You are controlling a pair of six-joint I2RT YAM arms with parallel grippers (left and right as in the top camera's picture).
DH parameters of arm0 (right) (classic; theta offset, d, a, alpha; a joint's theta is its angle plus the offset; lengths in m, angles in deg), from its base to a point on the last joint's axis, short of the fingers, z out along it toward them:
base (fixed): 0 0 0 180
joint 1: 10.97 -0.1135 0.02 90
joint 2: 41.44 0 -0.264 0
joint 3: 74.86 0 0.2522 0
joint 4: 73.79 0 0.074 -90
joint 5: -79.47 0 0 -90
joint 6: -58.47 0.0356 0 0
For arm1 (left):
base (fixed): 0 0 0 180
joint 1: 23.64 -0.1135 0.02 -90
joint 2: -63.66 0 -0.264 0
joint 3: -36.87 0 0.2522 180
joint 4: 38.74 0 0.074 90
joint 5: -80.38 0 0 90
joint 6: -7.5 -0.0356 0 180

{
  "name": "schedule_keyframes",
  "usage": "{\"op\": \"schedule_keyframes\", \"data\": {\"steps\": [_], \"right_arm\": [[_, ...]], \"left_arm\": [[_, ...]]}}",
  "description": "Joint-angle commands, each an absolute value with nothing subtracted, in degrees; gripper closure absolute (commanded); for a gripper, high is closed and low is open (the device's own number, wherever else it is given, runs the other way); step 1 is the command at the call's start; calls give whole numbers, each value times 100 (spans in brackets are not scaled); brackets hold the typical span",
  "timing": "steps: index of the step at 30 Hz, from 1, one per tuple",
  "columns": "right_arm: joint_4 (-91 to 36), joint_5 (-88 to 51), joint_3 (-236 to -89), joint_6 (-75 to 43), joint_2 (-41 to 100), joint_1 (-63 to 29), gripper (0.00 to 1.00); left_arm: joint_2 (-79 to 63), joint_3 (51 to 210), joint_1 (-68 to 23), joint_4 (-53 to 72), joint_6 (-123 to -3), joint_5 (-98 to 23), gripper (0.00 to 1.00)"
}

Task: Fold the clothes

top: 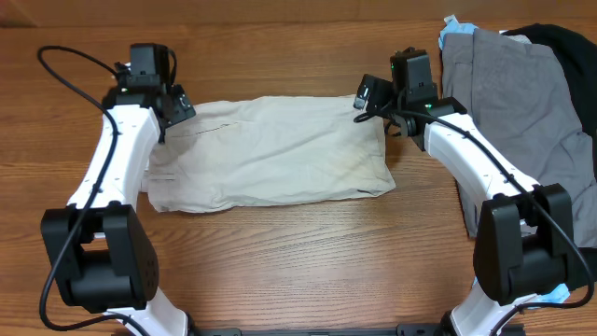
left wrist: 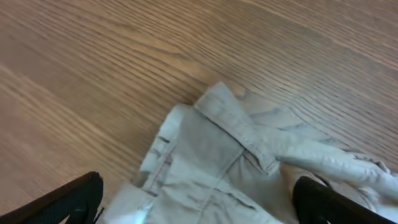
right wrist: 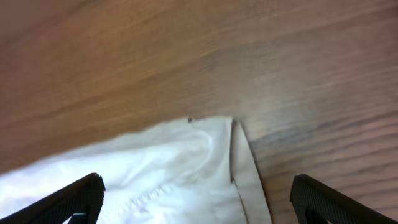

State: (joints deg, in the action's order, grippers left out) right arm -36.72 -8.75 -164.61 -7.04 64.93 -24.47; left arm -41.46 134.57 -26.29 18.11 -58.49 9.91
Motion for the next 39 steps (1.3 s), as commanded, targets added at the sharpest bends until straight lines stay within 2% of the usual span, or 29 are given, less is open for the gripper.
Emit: {"op": "schedule_keyframes", "data": {"steps": [1, 9, 15, 28, 39], "right_arm": [[-3371, -1194, -16564, -953, 6298, -2408, 0], [-2505, -1859, -16564, -1399, 5927, -2410, 0], [-2026, -1856, -16564, -1399, 5940, -2408, 0], [-1917, -1813, -16559, -1399, 5951, -2408, 0], [-1895, -1813, -16557, -1399, 5951, -2408, 0]], "left_arm": [[-4109, 14117, -2754, 2364, -6301, 788, 0], [-4160, 14452, -2948, 2897, -6972, -452, 0], [-4507, 14449, -2972, 2830, -7130, -631, 0], [-5534, 14493, -2972, 2620, -7226, -668, 0], [-4848, 15608, -2974, 3853, -7333, -653, 0]]}}
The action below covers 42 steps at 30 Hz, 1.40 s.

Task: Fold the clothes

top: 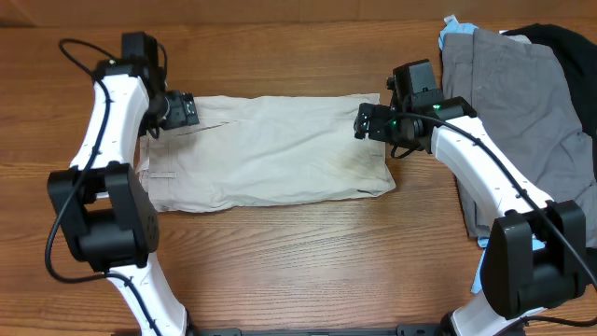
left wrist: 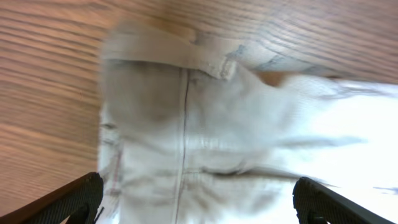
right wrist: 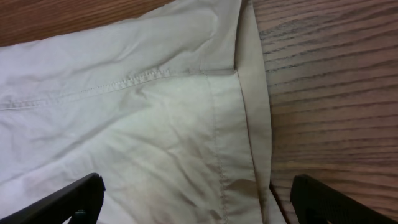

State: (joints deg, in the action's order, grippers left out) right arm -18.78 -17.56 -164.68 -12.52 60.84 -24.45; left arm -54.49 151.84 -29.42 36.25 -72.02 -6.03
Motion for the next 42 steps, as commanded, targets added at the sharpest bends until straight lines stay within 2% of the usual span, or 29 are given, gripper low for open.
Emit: {"op": "schedule_keyframes", "data": {"steps": [1, 9, 14, 21, 31, 42], "right_arm": [[-1893, -1813, -16557, -1399, 5951, -2408, 0], [-1740, -1813, -16557, -1399, 5951, -2408, 0], [-1681, -1813, -16557, -1403, 5951, -2408, 0], [-1683, -1813, -16557, -1447, 5951, -2408, 0], [-1670, -1815, -16557, -1447, 5951, -2408, 0], [-1681, -1813, -16557, -1447, 5951, -2408, 0]], "left_arm": [[-4769, 15623, -2974, 3927, -7328, -655, 0], [-4671, 15407, -3202, 4519, -7178, -716, 0], [-4671, 14939, -3656, 4423, -7182, -821, 0], [-4671, 13962, -4437, 3717, -7936, -2135, 0], [-4704, 12860, -4459, 2449, -8428, -2340, 0], [-5097, 12449, -4459, 1999, -8710, -2753, 0]]}}
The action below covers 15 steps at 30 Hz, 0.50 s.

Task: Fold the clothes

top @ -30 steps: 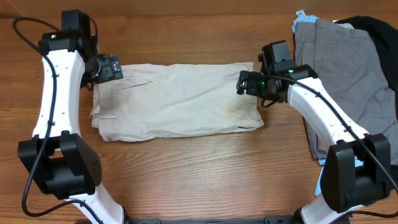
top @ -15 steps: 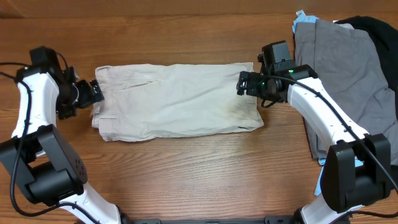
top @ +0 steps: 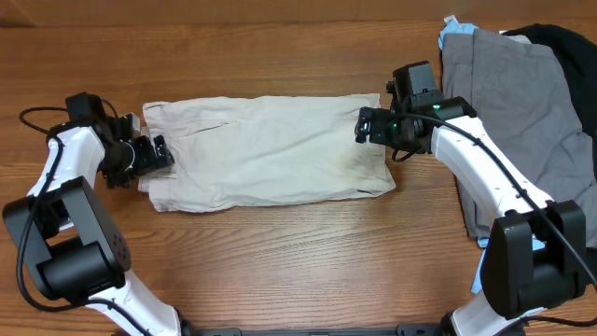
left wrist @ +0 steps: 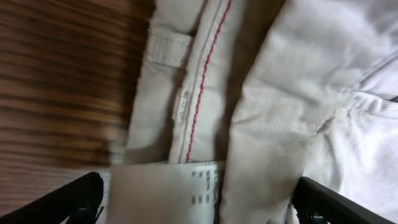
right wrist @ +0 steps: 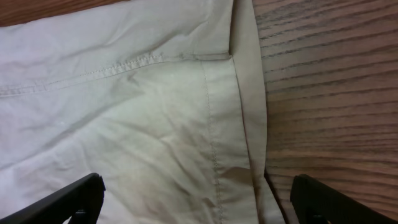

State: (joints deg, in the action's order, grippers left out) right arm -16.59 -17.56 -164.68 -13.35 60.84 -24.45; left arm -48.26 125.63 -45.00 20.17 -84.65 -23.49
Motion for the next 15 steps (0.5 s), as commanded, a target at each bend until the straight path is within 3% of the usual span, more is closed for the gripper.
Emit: {"op": "schedule_keyframes", "data": {"steps": [1, 9, 13, 15], "right_arm": [[-1681, -1813, -16557, -1447, 5951, -2408, 0], [-1681, -1815, -16557, -1445, 5951, -2408, 0], [-1675, -1815, -16557, -1442, 5951, -2408, 0], [-1655, -1817, -16557, -1442, 5951, -2408, 0]], "left_arm": [[-5165, 12449, -4454, 1999, -8725, -2856, 0], [-5709, 12449, -4225, 1971, -8970, -3599, 5], [-6124, 12449, -4010, 1835, -9088, -3816, 32], [-6336, 12449, -3943, 1794, -9084, -3761, 56]]}}
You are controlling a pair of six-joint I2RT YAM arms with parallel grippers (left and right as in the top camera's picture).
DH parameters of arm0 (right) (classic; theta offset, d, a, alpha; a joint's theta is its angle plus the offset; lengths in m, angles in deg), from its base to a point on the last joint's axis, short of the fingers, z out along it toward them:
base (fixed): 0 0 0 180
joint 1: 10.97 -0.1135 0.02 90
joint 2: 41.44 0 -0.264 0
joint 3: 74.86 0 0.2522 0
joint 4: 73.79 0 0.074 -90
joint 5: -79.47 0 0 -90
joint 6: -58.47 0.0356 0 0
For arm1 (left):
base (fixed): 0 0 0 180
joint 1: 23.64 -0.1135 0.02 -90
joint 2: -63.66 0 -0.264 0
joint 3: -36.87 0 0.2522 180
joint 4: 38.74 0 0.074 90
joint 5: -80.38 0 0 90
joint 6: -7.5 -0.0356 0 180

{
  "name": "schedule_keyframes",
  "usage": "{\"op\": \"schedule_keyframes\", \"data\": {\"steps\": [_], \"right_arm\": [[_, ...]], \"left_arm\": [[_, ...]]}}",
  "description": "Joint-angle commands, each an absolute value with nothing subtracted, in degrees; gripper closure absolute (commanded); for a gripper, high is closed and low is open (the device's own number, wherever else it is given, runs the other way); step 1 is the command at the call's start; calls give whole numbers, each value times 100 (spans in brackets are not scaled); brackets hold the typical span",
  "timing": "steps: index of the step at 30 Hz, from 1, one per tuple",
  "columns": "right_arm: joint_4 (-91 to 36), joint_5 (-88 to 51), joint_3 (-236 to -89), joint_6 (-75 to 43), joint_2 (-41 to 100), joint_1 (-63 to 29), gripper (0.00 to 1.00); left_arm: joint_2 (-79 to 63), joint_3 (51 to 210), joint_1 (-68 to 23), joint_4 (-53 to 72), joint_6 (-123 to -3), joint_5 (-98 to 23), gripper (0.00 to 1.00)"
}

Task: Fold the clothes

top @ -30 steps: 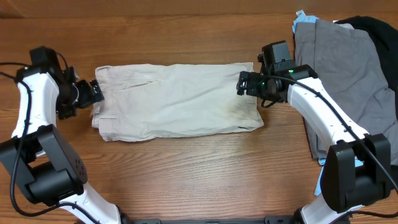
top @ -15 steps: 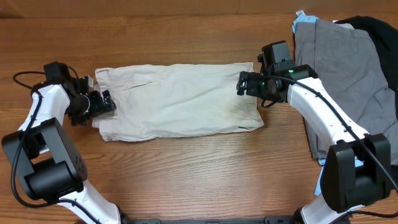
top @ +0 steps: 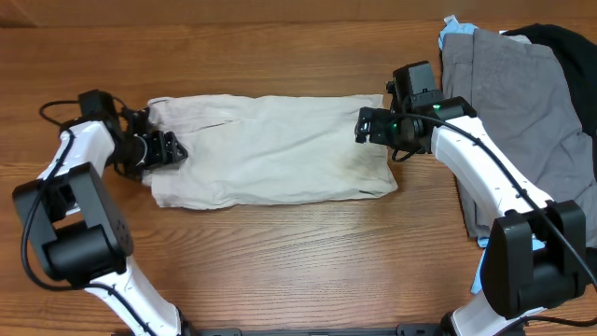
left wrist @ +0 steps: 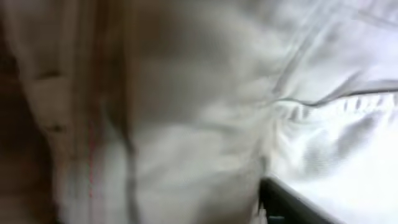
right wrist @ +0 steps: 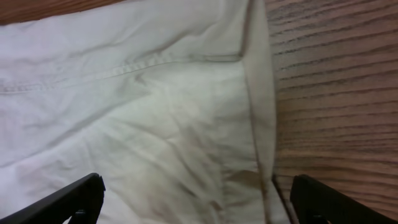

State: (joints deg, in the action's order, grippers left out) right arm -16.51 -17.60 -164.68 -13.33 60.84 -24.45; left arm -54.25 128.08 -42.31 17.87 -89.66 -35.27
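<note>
Beige shorts [top: 280,149] lie spread flat across the middle of the table, waistband to the left. My left gripper [top: 166,149] sits low on the waistband end. In the blurred left wrist view cloth [left wrist: 186,112] fills the frame. Only one dark finger [left wrist: 298,205] shows there, and the other is hidden. My right gripper [top: 367,125] hovers over the right hem. In the right wrist view the right gripper [right wrist: 196,186] is open, with the hem seam [right wrist: 258,106] between its fingers.
A pile of grey clothing [top: 522,103] lies at the right edge. A black garment [top: 564,37] and a light blue piece [top: 457,33] lie at its far side. Bare wood [top: 280,261] runs along the front.
My left gripper has moved from just off the waistband's left edge onto the waistband end. The garment's left edge now sits a little further right. The right arm has barely moved.
Both grippers began open at the shorts' far corners. The right one then came down over the right hem and stayed there. The left arm swung out to the waistband's left edge, open, and now sits on the waistband end, which has shifted right.
</note>
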Motion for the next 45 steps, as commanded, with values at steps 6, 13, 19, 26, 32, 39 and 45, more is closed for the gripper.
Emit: {"op": "schedule_keyframes", "data": {"steps": [6, 13, 19, 26, 32, 39, 45], "right_arm": [[-1613, -1821, -16557, -1442, 5951, -2408, 0], [-1637, -2003, -16557, -1442, 5951, -2408, 12], [-1795, -2696, -16557, -1305, 5960, -2412, 68], [-1887, -2884, -16553, -1025, 6215, -2476, 96], [-1887, -2888, -16551, -1023, 6460, -2685, 96], [-2020, -3034, -16548, -944, 6716, -3013, 96], [-2363, -3133, -16548, -417, 6978, -3304, 96]], "left_arm": [[-6680, 12449, -3954, 1601, -8926, -3711, 94], [-6251, 12589, -4207, 1816, -8804, -3614, 96], [-5143, 12720, -4253, 2316, -8795, -3024, 96], [-4066, 13247, -4290, 3033, -8629, -2246, 96], [-3928, 14207, -4308, 3820, -8631, -2196, 96], [-3928, 15133, -4306, 4340, -8636, -2102, 96], [-3928, 15815, -4306, 4948, -8649, -1601, 96]]}}
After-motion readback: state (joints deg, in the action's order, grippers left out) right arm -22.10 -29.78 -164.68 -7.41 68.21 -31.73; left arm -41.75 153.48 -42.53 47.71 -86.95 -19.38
